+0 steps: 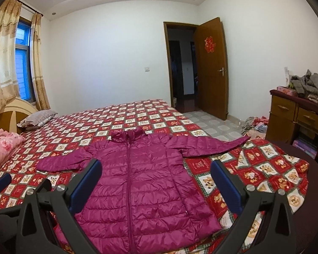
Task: Fold large clothes
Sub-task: 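Grasp the jacket sleeve with the right gripper and lift it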
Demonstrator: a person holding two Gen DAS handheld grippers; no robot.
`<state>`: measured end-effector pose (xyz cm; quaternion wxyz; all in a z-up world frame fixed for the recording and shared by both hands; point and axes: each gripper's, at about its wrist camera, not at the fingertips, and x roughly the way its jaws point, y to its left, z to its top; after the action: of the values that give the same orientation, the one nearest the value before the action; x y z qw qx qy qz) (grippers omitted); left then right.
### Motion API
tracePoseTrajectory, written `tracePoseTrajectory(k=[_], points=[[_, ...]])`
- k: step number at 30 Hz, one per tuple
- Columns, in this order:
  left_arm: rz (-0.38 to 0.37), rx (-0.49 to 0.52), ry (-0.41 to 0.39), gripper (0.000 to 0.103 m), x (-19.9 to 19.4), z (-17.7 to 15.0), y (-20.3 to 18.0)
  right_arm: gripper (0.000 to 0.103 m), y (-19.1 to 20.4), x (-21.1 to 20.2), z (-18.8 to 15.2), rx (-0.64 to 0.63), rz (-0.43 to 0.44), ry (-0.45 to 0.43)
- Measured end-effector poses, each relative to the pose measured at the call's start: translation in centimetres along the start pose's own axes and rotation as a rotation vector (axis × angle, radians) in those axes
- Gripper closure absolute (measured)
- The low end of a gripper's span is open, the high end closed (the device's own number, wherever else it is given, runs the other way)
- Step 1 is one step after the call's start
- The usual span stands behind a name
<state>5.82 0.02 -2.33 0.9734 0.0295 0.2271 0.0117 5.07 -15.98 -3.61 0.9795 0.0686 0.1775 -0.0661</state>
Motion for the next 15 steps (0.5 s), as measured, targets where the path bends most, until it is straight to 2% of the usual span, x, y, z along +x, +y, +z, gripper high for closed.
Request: tracePoseTrajectory(k=[9,15], points=[[0.010,-0.002,0.063,0.001,5.2,1.7,0.1,0.000,-1.2,5.6,1.5,-0.004,0.061,0.110],[0.006,0.011,0.114,0.001,9.6,2.4,0.0,0.000,-2.6,9.3,0.6,0.038,0.051,0.161]])
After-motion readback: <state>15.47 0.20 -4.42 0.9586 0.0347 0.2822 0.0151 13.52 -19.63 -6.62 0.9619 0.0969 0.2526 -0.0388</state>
